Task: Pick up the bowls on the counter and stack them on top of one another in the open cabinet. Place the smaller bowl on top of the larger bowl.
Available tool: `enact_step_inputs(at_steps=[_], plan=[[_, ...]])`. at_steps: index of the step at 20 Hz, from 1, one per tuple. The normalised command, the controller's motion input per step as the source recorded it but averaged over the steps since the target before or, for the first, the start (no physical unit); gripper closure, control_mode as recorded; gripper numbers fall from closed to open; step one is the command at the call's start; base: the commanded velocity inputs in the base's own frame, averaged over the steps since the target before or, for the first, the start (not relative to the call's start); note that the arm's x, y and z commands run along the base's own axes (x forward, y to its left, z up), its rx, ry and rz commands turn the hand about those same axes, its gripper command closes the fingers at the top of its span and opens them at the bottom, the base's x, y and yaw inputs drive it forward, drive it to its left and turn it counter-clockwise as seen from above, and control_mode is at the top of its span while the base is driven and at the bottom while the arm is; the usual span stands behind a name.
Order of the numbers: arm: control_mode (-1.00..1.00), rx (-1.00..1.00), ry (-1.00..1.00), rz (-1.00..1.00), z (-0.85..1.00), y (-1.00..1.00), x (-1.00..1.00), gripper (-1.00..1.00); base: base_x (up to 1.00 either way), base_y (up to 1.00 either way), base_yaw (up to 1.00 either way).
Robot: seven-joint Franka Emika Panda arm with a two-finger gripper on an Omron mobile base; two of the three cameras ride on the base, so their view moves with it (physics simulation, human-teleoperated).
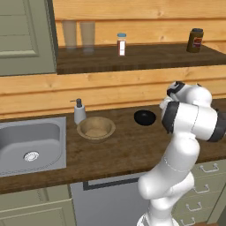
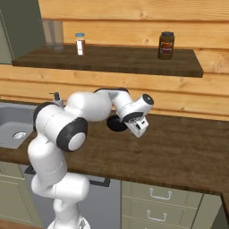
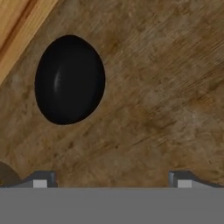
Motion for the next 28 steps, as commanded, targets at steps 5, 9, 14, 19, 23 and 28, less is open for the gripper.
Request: enact_step_inputs(at_steps=[5, 9, 14, 19, 23, 28], plan=[[-1.00, 0.00, 0.00, 0.00, -0.17, 0.00, 0.32, -1.00, 0.00, 0.00, 0.00], [-1.00, 0.00, 0.01, 0.00, -0.26, 0.01, 0.48, -1.00, 0.00, 0.00, 0.00], [-1.00, 0.00, 0.04, 0.00, -0.32, 0.05, 0.51, -1.00, 0.00, 0.00, 0.00], [-1.00, 0.00, 0.06, 0.00, -0.32, 0.11, 0.55, -1.00, 0.00, 0.00, 0.00], [-1.00, 0.00, 0.00, 0.00, -0.31, 0.02, 0.45, -1.00, 0.00, 0.00, 0.00], [-1.00, 0.00, 0.01, 0.00, -0.34, 0.07, 0.35, -1.00, 0.00, 0.00, 0.00]])
